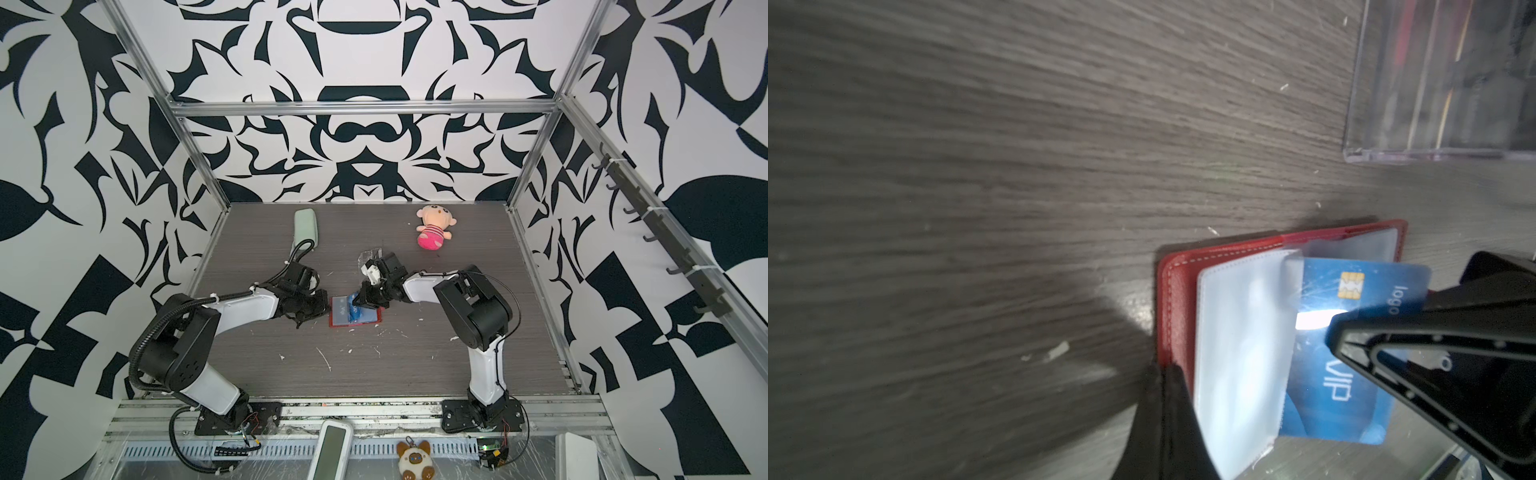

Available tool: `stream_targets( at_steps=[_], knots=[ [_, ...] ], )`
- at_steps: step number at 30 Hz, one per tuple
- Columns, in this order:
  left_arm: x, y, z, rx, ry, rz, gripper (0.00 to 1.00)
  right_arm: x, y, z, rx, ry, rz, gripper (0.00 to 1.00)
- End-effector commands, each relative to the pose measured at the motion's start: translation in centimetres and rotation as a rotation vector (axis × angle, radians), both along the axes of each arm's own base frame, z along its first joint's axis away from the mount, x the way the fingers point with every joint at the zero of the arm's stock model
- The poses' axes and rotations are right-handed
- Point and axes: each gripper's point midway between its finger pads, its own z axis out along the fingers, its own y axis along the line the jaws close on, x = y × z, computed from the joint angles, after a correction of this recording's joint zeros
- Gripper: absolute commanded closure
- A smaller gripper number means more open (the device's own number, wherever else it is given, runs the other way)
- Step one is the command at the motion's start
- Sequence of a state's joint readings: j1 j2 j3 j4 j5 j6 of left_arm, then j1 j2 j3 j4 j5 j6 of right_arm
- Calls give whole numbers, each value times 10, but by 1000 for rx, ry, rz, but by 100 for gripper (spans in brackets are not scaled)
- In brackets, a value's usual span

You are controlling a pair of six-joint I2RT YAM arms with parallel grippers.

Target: Put the credit cards into the card holder

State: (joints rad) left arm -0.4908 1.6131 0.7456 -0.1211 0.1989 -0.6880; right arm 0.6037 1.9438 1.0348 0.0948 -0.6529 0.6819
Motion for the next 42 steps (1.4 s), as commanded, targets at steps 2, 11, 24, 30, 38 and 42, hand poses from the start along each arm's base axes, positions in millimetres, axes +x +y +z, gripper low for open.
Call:
stream_targets(
  at_steps=[2, 11, 24, 30, 38, 42],
  knots=[
    [-23, 18, -28, 75, 96, 19, 100, -4, -6, -15, -43, 14, -22, 100],
    [-22, 18, -27, 76, 93, 20, 100, -3, -9, -13, -122, -29, -16, 82],
    [-23, 18, -28, 78, 96, 19, 100, -2, -17, -8, -312, -110, -12, 61],
    [-23, 18, -28, 75, 95, 17, 100, -2, -22, -4, -404, -151, -12, 52],
    [-24, 18, -31, 75, 103, 15, 100, -2, -25, 6, -480, -206, -12, 38],
    [-25, 18, -34, 78, 112, 15, 100, -1, -27, 10, -511, -226, -10, 36]
  ],
)
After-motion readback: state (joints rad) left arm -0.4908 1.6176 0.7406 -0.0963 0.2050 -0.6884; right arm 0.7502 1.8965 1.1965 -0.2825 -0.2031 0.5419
